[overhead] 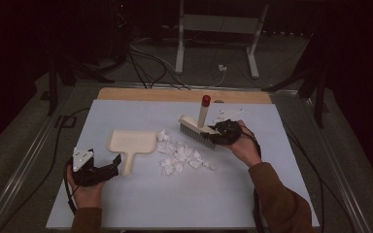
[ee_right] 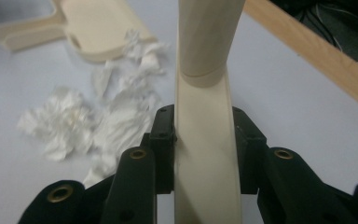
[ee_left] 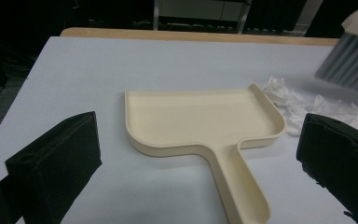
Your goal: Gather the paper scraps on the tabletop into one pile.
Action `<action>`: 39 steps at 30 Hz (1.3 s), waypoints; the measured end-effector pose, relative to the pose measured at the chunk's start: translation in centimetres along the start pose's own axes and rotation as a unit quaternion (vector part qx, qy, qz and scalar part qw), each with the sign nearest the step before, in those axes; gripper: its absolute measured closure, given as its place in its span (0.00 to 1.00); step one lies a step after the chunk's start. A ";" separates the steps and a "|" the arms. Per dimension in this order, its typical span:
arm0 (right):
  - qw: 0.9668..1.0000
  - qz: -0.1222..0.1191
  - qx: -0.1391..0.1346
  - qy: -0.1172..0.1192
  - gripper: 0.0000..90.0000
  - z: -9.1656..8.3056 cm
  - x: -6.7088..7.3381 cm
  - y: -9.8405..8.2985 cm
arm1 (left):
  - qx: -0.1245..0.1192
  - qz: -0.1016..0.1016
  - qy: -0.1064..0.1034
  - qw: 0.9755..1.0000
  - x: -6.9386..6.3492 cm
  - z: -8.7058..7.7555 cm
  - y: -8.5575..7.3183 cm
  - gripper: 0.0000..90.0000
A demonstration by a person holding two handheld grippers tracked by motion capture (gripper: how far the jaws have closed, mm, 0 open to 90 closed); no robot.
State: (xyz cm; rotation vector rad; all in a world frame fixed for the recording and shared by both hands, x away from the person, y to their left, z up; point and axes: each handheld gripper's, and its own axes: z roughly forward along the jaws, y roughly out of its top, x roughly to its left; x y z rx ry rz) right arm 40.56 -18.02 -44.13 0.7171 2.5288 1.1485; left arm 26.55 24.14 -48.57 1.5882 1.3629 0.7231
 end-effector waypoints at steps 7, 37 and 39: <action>1.000 0.014 -0.023 0.016 0.75 0.8 0.1 1.9 | 0.000 0.000 -0.001 1.000 0.0 0.0 0.0 0.01; 0.995 -0.041 0.066 0.055 0.75 6.3 2.7 5.6 | 0.000 -0.004 -0.003 1.000 0.3 -0.1 0.0 0.01; 0.994 -0.054 0.072 0.062 0.75 5.9 2.8 5.3 | 0.002 -0.004 -0.002 1.000 0.3 -0.1 0.0 0.01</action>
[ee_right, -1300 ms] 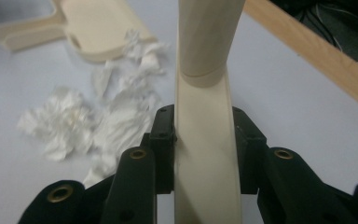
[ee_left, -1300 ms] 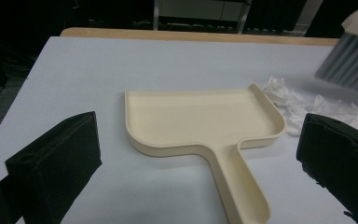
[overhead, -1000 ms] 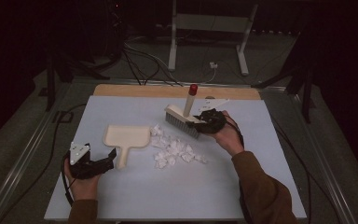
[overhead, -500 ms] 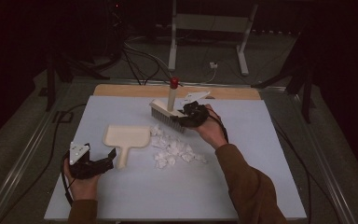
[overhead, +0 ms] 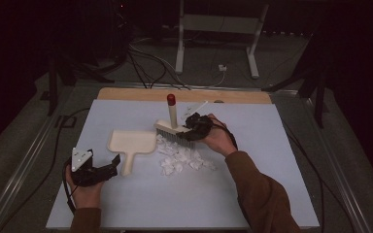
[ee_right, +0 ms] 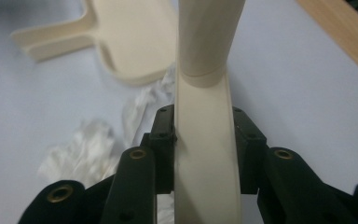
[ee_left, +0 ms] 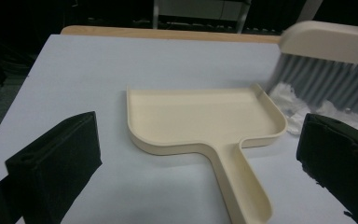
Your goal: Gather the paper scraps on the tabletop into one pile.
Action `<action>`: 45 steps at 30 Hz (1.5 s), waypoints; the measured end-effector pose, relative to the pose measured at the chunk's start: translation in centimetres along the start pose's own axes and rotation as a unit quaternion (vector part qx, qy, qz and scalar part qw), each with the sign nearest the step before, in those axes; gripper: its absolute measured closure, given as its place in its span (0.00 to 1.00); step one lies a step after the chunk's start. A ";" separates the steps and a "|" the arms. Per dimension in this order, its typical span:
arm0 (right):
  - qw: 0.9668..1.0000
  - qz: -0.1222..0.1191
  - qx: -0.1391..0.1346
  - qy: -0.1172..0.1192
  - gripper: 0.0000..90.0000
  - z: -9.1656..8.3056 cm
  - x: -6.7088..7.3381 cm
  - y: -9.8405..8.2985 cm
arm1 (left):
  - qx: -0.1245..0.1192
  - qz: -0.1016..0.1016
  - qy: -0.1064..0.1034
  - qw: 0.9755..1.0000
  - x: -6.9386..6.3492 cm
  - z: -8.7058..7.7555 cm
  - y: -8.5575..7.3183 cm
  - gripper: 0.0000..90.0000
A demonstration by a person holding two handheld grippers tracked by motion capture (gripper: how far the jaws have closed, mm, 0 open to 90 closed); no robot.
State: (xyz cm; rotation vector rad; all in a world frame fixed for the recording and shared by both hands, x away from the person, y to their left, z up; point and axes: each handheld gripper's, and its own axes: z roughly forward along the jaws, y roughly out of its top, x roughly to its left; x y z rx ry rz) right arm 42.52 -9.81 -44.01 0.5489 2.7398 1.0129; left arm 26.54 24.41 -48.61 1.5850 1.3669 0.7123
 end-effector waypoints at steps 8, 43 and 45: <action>0.999 -0.027 0.019 0.009 0.75 -2.1 0.4 -1.1 | 0.001 -0.001 0.001 1.000 0.0 0.0 0.0 0.01; 0.987 0.111 -0.087 -0.073 0.75 -7.8 1.2 -5.3 | 0.005 0.001 -0.003 1.000 -0.3 0.2 -0.1 0.01; 0.985 0.116 -0.072 -0.103 0.75 -7.6 1.1 -6.1 | 0.006 0.003 -0.004 1.000 -0.3 0.2 -0.1 0.01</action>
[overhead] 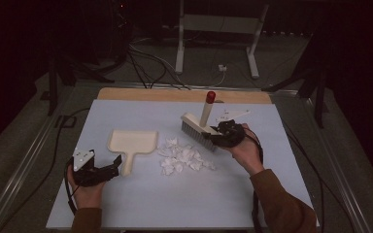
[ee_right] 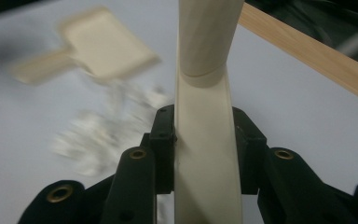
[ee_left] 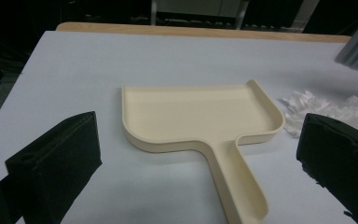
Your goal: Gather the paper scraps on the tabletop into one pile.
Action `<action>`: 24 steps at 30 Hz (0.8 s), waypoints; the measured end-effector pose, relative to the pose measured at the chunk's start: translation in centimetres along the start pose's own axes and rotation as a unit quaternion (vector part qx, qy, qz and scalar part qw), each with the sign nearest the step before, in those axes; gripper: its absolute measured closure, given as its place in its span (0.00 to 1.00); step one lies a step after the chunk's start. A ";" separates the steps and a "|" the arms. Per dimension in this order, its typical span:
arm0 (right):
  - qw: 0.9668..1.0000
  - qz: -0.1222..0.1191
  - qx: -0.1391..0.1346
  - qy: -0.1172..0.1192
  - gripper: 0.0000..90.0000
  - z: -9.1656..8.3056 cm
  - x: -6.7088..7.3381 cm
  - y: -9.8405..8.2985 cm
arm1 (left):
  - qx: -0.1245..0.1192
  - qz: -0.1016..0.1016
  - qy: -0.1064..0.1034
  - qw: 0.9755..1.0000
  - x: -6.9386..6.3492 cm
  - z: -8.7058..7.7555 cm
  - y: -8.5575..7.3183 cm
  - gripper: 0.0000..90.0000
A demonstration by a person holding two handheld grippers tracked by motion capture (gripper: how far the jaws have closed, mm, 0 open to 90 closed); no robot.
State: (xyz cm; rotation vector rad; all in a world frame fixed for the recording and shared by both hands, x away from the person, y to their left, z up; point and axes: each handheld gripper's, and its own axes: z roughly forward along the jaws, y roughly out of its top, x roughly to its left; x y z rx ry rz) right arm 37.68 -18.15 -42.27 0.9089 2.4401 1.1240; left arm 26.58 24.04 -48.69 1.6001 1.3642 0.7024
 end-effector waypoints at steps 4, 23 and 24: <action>0.999 0.015 0.027 -0.033 0.75 0.2 -0.7 -1.5 | -0.002 -0.003 0.001 1.000 0.1 -0.1 0.0 0.01; 0.997 0.049 0.054 -0.032 0.65 0.8 -2.6 -2.6 | -0.001 -0.004 0.001 1.000 0.1 -0.1 0.0 0.01; 0.997 0.045 0.055 -0.035 0.64 0.9 -2.6 -2.3 | -0.001 -0.004 0.001 1.000 0.1 -0.1 0.0 0.01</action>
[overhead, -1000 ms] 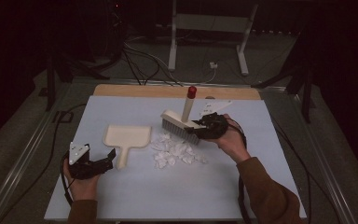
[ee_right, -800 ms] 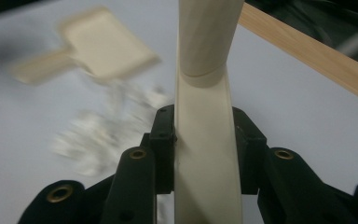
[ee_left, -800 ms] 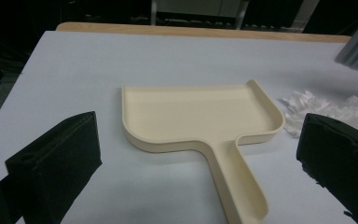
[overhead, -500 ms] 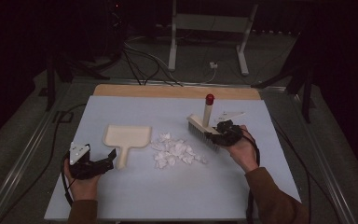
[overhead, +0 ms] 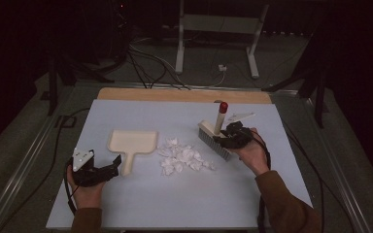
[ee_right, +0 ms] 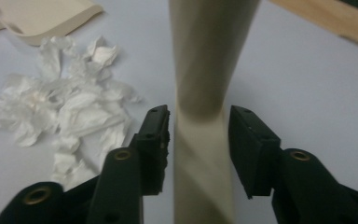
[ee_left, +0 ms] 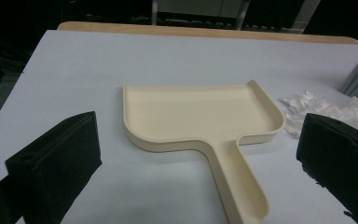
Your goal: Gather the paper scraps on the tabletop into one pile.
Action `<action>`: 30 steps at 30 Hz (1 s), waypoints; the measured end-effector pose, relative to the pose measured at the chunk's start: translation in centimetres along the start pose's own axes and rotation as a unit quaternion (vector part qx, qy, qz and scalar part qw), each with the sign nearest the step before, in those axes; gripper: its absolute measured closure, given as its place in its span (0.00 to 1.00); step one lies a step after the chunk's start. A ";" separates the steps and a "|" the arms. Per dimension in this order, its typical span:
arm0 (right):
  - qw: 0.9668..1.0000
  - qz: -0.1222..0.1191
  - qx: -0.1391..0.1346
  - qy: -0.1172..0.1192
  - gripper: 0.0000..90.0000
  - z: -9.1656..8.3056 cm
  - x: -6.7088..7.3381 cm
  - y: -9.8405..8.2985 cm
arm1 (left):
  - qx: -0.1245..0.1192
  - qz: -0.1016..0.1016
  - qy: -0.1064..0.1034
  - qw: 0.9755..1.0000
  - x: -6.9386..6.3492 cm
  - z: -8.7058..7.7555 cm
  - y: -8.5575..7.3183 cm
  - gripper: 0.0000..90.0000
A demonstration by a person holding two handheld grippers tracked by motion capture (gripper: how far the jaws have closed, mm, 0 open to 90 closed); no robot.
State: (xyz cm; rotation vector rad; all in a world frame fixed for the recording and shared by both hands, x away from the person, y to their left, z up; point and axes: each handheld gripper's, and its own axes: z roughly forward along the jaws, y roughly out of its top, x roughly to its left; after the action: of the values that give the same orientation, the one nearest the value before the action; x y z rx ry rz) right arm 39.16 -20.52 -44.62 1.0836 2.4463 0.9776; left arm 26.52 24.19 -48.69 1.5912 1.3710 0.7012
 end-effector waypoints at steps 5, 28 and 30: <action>1.000 0.013 0.006 -0.009 0.67 0.7 0.1 0.8 | -0.002 -0.002 0.000 1.000 0.1 0.0 0.0 0.01; 0.989 0.122 0.028 -0.079 0.75 0.2 5.1 0.7 | -0.001 -0.006 0.000 1.000 0.1 0.1 -0.1 0.01; 0.988 0.134 0.026 -0.078 0.75 0.5 5.6 0.9 | 0.000 -0.006 0.000 1.000 0.1 0.1 -0.1 0.01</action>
State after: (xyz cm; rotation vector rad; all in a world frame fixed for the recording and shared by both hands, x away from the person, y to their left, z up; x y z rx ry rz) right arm 36.11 -15.77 -44.31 1.4763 2.2516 0.8694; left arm 26.57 24.25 -48.87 1.5827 1.3791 0.6942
